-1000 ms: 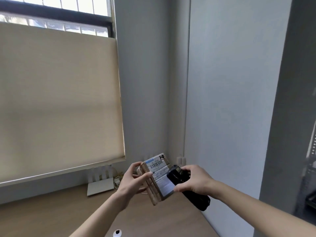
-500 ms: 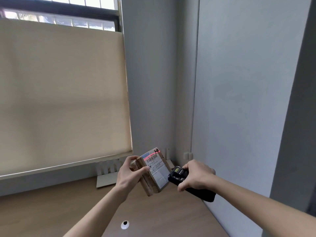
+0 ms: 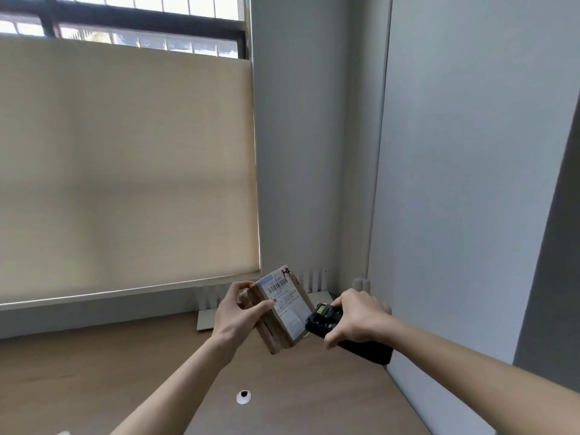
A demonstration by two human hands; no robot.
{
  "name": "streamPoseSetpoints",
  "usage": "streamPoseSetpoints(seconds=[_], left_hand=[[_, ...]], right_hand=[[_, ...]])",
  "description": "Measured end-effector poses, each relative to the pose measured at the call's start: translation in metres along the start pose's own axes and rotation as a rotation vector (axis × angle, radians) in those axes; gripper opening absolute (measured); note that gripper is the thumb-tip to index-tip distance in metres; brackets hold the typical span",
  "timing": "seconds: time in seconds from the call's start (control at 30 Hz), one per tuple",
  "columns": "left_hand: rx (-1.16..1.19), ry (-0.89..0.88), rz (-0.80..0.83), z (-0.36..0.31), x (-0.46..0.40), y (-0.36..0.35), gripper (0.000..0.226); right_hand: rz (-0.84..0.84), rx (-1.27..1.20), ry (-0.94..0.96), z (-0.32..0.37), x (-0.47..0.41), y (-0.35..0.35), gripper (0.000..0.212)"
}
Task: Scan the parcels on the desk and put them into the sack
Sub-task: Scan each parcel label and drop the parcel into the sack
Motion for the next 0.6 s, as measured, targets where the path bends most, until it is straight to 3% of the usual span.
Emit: streamPoseSetpoints(seconds=[0.13,0.23,0.43,0.6], left_hand=[[0.000,-0.005,-0.035,-0.007,0.013,0.025,0.059],[0.051,-0.005,-0.076,-0.013,0.023,0.050,0.053],[0.172,0.018,-0.212,-0.031,0.057,0.127,0.055],[0.169,0.065,-0.267,-0.043,0.104,0.224,0.084]], right_hand=[[0.010,-0.037,0.041,0.020,0.008,0.003,0.073],[0.061,-0.206,0.097,0.040,0.013,-0.001,0.070],[0.197,-0.583,0.286,0.118,0.043,-0.004,0.046],[0.248,-0.732,0.450,0.218,0.086,0.000,0.041]])
Point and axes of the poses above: each hand's wrist, its own x-axis away from the middle knuckle, its own y-axis out of the back of the hand, z = x × y, the point moved 3 cm from there along -x, towards the middle knuckle, and after that the axes turned 15 degrees about x, right-handed, at the moved point
